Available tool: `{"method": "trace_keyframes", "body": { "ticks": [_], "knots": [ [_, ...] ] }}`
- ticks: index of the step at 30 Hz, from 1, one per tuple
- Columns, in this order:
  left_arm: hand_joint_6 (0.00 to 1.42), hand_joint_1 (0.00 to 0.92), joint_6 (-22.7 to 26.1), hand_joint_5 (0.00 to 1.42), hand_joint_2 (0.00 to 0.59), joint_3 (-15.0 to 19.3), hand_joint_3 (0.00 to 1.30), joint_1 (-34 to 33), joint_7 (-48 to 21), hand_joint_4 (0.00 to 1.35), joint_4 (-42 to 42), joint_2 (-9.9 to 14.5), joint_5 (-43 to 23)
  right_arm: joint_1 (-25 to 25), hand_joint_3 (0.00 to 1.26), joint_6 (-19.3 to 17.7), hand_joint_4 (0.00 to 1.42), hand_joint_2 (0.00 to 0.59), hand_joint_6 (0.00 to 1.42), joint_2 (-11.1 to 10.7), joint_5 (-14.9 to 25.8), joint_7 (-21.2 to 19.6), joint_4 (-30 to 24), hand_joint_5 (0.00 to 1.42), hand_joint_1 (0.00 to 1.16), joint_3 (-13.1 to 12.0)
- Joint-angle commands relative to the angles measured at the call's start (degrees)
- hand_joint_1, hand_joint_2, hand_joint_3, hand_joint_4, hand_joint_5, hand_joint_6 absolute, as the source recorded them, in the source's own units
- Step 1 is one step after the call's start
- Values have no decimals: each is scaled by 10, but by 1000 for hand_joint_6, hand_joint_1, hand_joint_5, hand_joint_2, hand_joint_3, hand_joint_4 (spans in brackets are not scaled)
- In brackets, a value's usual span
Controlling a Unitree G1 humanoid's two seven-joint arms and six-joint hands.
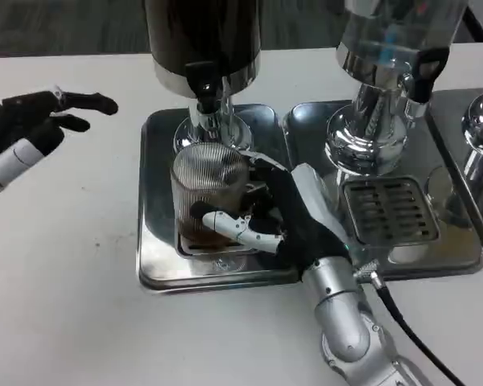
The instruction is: Grasp the cup under the faucet to collect the drink, then remove the cup.
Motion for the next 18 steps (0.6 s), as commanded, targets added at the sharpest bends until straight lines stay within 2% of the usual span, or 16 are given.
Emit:
{"method": "trace_keyframes", "body": {
  "ticks": [1, 18],
  "knots": [
    [317, 0, -5, 187, 144, -11, 393, -5, -3, 266, 8, -2, 7, 13, 460, -7, 580, 224, 590, 1, 4, -10, -7, 588, 601, -9],
    [317, 0, -8, 190, 145, -25, 379, -20, 1, 253, 38, -8, 18, 26, 494, -16, 618, 224, 653, -1, 4, -25, -30, 639, 601, -23]
  ]
}}
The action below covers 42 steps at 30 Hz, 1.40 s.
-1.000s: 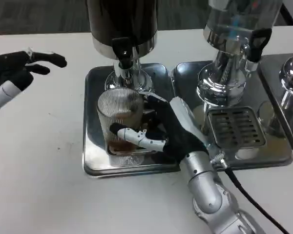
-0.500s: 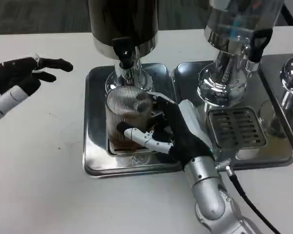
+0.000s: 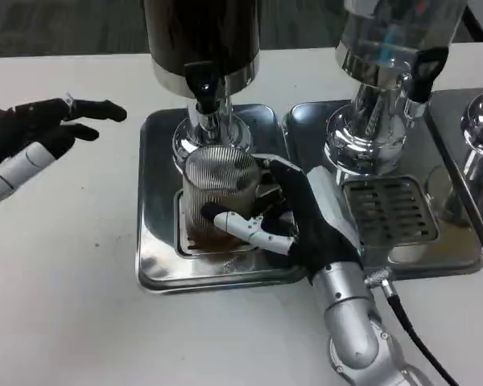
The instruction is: Grasp the cup under the faucet to collect the drink, then remove the cup.
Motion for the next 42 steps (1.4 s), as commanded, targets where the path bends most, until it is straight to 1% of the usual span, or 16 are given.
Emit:
{"method": "trace_keyframes", "body": {
  "ticks": [1, 13, 18, 20, 30, 36, 42],
  "knots": [
    [317, 0, -8, 190, 145, -7, 377, -8, 1, 253, 12, -4, 9, 6, 494, -10, 618, 224, 654, 1, 4, -10, -15, 639, 601, -10],
    [317, 0, -11, 190, 145, -10, 371, -16, 4, 252, 26, -4, 14, 12, 501, -16, 627, 232, 661, 2, 3, -19, -32, 647, 591, -18],
    [317, 0, -13, 190, 145, -10, 371, -18, 4, 252, 31, -4, 16, 15, 506, -19, 627, 246, 664, 2, 6, -16, -40, 657, 598, -22],
    [317, 0, -14, 190, 145, -11, 371, -19, 4, 252, 32, -5, 17, 18, 509, -18, 627, 255, 675, 2, 6, -15, -47, 657, 604, -23],
    [317, 0, -17, 190, 143, -15, 360, -26, 3, 252, 44, -8, 19, 33, 519, -14, 643, 265, 690, -1, 6, -12, -79, 665, 619, -28],
    [317, 0, -26, 190, 141, -19, 358, -26, 2, 252, 46, -8, 23, 43, 524, -7, 645, 266, 707, -8, -1, -10, -99, 673, 624, -30],
    [317, 0, -40, 190, 144, -23, 348, -20, 1, 230, 44, -9, 24, 60, 539, 2, 662, 266, 724, -20, -3, -3, -130, 684, 627, -34]
  ]
}}
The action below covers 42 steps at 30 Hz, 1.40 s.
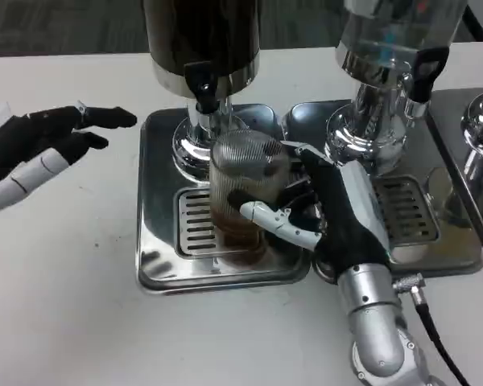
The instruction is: Grasp the cup under the faucet to collect the drink, then remove the cup.
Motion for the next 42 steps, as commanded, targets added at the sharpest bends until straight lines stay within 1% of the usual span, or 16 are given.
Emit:
{"method": "trace_keyframes", "body": {
  "ticks": [1, 16, 26, 30, 32, 34, 36, 42],
  "knots": [
    [317, 0, -16, 190, 144, -7, 348, 2, 1, 229, 1, -5, 9, 13, 539, 1, 662, 266, 725, -6, 0, 2, -45, 684, 627, -7],
    [317, 0, -27, 180, 138, -6, 333, 10, 3, 221, -1, -4, 9, 53, 540, 17, 671, 266, 729, -19, -7, 23, -102, 702, 626, -12],
    [312, 0, -60, 163, 126, -6, 303, 46, -1, 160, -31, 3, 6, 86, 552, 27, 672, 270, 749, -30, -6, 40, -157, 702, 631, -20],
    [282, 0, -72, 116, 120, -6, 233, 62, 0, 94, -47, 8, 8, 95, 555, 32, 689, 271, 752, -31, -5, 46, -173, 711, 636, -23],
    [255, 0, -85, 90, 113, -6, 199, 69, 5, 60, -51, 15, 16, 99, 555, 33, 690, 271, 752, -31, -4, 49, -178, 711, 637, -24],
    [210, 0, -103, 39, 106, -6, 129, 76, 11, 7, -55, 24, 27, 103, 555, 35, 690, 271, 752, -32, -4, 52, -187, 711, 637, -25],
    [179, 0, -123, 2, 102, -5, 75, 83, 19, 0, -61, 33, 40, 107, 555, 36, 690, 271, 752, -34, -4, 56, -195, 715, 638, -27],
    [143, 0, -161, 0, 101, -9, 7, 101, 46, 0, -69, 53, 74, 117, 555, 38, 690, 272, 762, -37, -2, 68, -214, 720, 639, -34]
  ]
}}
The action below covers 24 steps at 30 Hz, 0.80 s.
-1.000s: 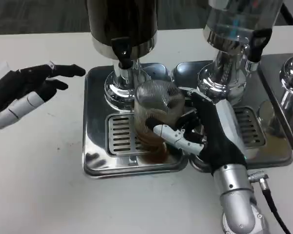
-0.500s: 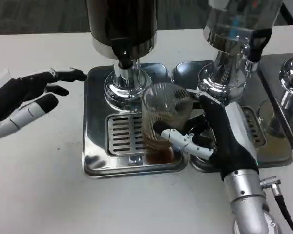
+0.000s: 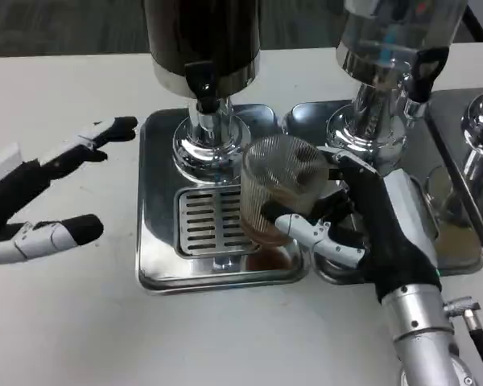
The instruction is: Grasp the cup under the faucet to collect the drink, then remove the cup.
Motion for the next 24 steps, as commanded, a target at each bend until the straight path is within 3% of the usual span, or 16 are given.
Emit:
{"method": "trace_keyframes", "body": {
  "ticks": [1, 24],
  "knots": [
    [142, 0, -25, 0, 100, -8, 5, 15, 22, 0, -9, 19, 28, 5, 555, -2, 690, 272, 762, -2, 8, 5, -30, 720, 639, -9],
    [134, 0, -77, 0, 86, -23, 0, 116, 84, 0, -78, 41, 50, 91, 558, 18, 699, 271, 775, -16, 13, 58, -165, 727, 636, -14]
  ]
}}
